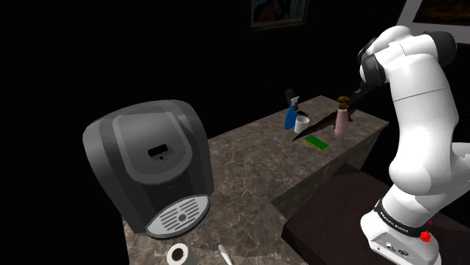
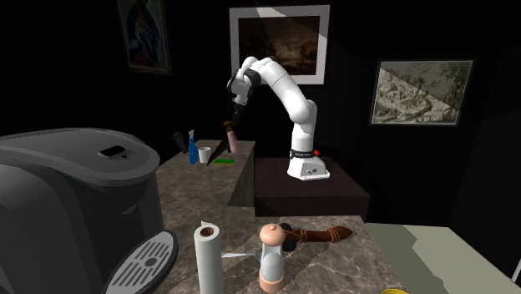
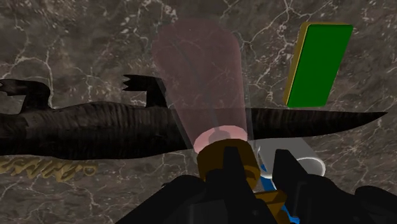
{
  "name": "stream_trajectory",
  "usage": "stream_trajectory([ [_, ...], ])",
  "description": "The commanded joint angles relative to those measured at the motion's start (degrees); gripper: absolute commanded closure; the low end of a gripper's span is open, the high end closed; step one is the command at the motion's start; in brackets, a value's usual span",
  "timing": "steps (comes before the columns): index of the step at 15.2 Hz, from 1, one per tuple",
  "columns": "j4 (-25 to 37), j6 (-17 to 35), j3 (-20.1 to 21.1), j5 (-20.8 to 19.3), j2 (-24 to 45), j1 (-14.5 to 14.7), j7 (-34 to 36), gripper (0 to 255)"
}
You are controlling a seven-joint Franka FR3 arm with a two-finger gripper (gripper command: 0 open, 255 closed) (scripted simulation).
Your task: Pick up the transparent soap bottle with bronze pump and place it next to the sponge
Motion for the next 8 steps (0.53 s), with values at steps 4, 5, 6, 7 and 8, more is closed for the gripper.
stream_trajectory([
  [4,0.0,0.0,0.0,0.0,0.1,0.0,0.1,0],
  [5,0.0,0.0,0.0,0.0,0.1,0.0,0.1,0],
  [6,0.0,0.0,0.0,0.0,0.1,0.0,0.1,0],
  [7,-0.1,0.0,0.0,0.0,0.1,0.0,0.0,0],
  [8,0.2,-1.1,-0.6,-0.8,-0.8,-0.1,0.3,0],
])
